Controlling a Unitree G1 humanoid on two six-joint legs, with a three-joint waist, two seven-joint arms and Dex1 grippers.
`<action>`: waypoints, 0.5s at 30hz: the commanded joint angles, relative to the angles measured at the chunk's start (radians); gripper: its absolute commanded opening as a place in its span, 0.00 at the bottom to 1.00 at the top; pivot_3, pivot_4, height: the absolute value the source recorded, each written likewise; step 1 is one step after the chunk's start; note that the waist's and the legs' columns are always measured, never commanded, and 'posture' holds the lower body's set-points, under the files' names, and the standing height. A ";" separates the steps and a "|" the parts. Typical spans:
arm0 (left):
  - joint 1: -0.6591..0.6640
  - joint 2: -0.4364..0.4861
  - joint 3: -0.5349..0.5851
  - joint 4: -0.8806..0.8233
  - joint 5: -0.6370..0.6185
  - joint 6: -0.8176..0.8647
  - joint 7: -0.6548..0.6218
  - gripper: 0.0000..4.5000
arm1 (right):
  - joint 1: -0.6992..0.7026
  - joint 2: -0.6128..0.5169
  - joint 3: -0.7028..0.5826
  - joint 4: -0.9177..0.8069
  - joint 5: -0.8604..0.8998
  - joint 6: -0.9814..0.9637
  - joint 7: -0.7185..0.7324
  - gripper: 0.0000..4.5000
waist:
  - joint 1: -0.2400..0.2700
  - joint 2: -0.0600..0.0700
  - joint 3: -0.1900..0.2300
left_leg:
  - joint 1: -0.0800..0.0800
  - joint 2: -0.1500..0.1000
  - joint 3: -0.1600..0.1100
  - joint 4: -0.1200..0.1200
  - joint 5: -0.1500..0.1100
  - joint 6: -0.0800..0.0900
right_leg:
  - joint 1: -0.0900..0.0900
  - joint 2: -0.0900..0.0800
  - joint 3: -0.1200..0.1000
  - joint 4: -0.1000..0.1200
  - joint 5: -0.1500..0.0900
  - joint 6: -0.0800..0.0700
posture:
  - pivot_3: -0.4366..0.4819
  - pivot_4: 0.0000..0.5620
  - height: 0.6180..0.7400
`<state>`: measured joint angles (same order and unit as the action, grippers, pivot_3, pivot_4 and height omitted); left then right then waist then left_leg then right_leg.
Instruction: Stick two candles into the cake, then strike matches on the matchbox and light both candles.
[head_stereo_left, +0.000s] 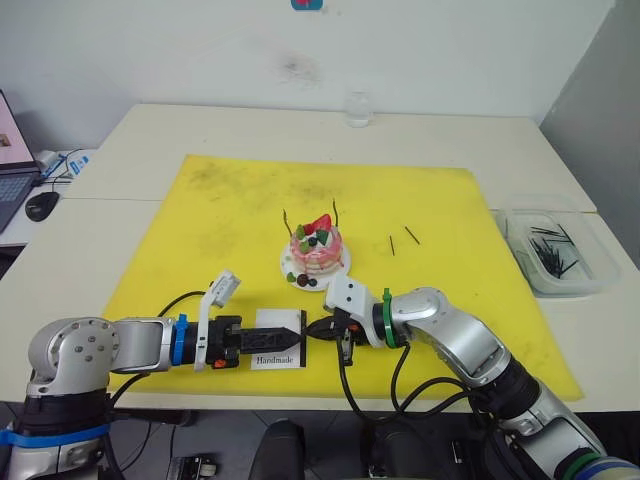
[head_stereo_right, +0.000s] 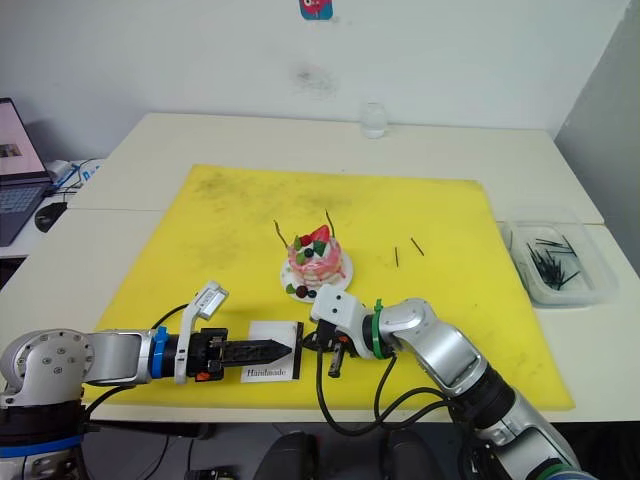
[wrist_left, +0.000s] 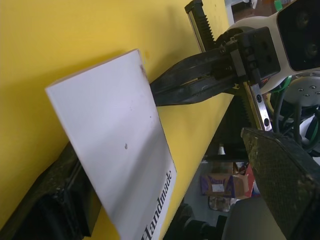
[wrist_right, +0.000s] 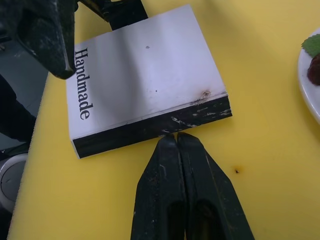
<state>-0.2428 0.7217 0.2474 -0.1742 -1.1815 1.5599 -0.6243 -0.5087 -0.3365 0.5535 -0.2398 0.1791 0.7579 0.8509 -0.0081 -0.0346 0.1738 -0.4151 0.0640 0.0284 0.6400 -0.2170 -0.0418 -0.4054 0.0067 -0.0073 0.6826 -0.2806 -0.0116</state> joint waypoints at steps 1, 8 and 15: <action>0.019 0.017 -0.053 0.011 0.044 0.005 -0.005 1.00 | -0.012 -0.003 -0.002 -0.026 0.006 0.006 0.004 0.01 | 0.000 0.000 0.000 | 0.000 0.000 0.000 0.000 0.000 0.000 | 0.000 0.000 0.000 0.000 0.000 0.000 | 0.48 0.27 1.00; 0.032 -0.011 -0.081 0.001 0.084 -0.017 0.006 0.73 | -0.012 0.002 -0.006 -0.021 0.009 0.014 -0.002 0.00 | 0.000 0.000 0.000 | 0.000 0.000 0.000 0.000 0.000 0.000 | 0.000 0.000 0.000 0.000 0.000 0.000 | 0.48 0.27 1.00; 0.049 -0.021 -0.082 -0.004 0.115 -0.038 0.007 0.23 | -0.013 0.017 -0.014 -0.015 0.008 0.019 -0.016 0.00 | 0.000 0.000 0.000 | 0.000 0.000 0.000 -0.001 0.000 0.000 | 0.000 0.000 0.000 -0.001 0.000 0.000 | 0.48 0.27 1.00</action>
<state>-0.2192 0.7099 0.2031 -0.1766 -1.0745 1.5004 -0.6205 -0.5114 -0.3279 0.5532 -0.2398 0.1796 0.7746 0.8442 -0.0084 -0.0346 0.1737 -0.4151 0.0643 0.0288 0.6393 -0.2171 -0.0418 -0.4055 0.0065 -0.0069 0.6819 -0.2806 -0.0116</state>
